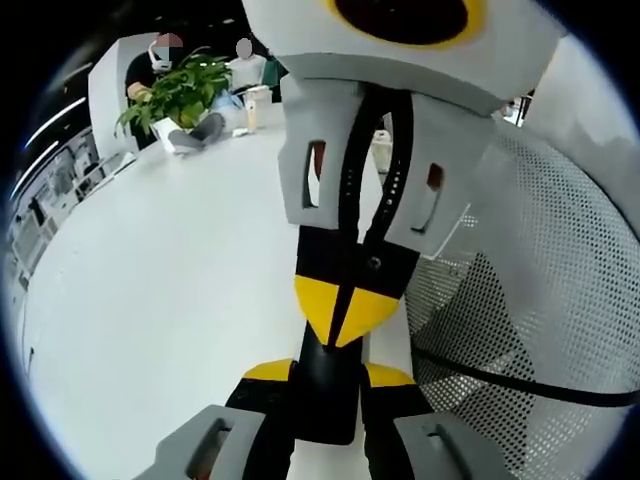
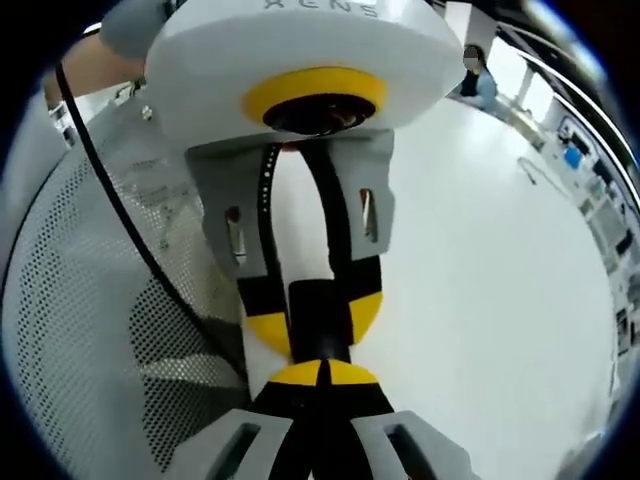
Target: Press the specified remote control buttons in sequence, fully releasing each button before pressing the next.
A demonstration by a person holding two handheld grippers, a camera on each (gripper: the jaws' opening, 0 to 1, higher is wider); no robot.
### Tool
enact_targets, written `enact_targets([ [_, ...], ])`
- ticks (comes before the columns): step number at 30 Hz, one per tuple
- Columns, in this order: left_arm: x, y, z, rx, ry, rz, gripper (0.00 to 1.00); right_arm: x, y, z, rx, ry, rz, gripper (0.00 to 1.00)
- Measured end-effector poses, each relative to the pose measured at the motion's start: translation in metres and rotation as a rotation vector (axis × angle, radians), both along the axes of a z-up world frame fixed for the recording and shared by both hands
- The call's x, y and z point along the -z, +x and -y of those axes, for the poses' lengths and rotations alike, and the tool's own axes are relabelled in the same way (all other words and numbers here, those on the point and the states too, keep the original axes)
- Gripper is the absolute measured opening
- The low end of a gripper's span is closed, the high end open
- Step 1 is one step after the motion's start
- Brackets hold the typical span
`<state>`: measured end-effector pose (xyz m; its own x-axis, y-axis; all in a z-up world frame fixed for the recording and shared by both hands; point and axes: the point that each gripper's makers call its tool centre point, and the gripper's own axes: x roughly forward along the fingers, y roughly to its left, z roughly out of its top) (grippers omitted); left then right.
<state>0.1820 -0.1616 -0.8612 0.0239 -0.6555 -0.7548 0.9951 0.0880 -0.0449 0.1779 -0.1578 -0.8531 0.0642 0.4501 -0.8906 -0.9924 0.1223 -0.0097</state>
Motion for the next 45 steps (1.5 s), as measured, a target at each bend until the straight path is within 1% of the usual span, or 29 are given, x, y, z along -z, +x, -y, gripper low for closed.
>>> enact_targets([
  [3,0.000,0.000,0.000,0.002,-0.004,-0.002,0.23,0.000,0.000,-0.001,0.036,0.014,0.000,0.00],
  [6,0.000,0.000,0.000,0.005,-0.006,-0.002,0.23,0.001,0.002,-0.002,0.030,0.003,0.010,0.00],
  [8,0.000,0.000,0.000,0.013,0.001,-0.001,0.23,0.002,0.002,-0.002,0.021,-0.008,0.001,0.00],
  [11,0.001,0.000,0.000,0.020,0.005,-0.001,0.23,0.002,0.003,-0.002,0.026,-0.006,-0.008,0.00],
  [14,0.001,0.001,0.000,0.022,0.004,-0.001,0.23,0.002,0.004,-0.001,0.038,0.008,-0.027,0.00],
  [16,0.001,0.000,0.000,0.020,0.002,-0.003,0.23,0.002,0.003,-0.002,0.040,0.013,-0.028,0.00],
  [21,0.001,0.000,-0.001,0.017,-0.002,0.003,0.23,0.002,0.002,-0.002,0.057,0.033,-0.011,0.00],
  [26,0.000,0.000,0.000,0.014,0.001,0.006,0.23,0.001,0.002,-0.001,0.053,0.053,-0.003,0.00],
  [29,0.001,0.000,0.000,0.014,0.011,0.007,0.23,0.000,0.002,0.000,0.057,0.080,-0.002,0.00],
  [32,0.001,0.000,0.000,0.011,0.012,0.003,0.24,0.000,0.002,0.000,0.065,0.118,-0.015,0.00],
  [33,0.001,0.000,0.000,0.009,0.010,0.001,0.24,-0.001,0.002,-0.001,0.097,0.140,-0.041,0.00],
  [34,0.001,0.000,0.000,0.008,0.010,0.002,0.24,-0.002,0.001,-0.001,0.107,0.150,-0.056,0.00],
  [36,0.000,0.000,0.000,0.006,0.010,0.000,0.24,-0.002,0.001,0.001,0.117,0.148,-0.068,0.00],
  [39,0.001,0.000,0.000,0.005,0.012,-0.001,0.24,-0.002,-0.002,0.005,0.103,0.136,-0.061,0.00],
  [42,0.001,0.000,0.000,0.004,0.011,-0.001,0.24,-0.002,-0.003,0.009,0.102,0.144,-0.061,0.00],
  [44,0.001,0.000,0.000,0.004,0.012,0.000,0.24,-0.003,-0.005,0.009,0.113,0.156,-0.081,0.00],
  [45,0.001,0.000,0.000,0.003,0.012,0.000,0.24,-0.003,-0.006,0.009,0.112,0.165,-0.094,0.02],
])
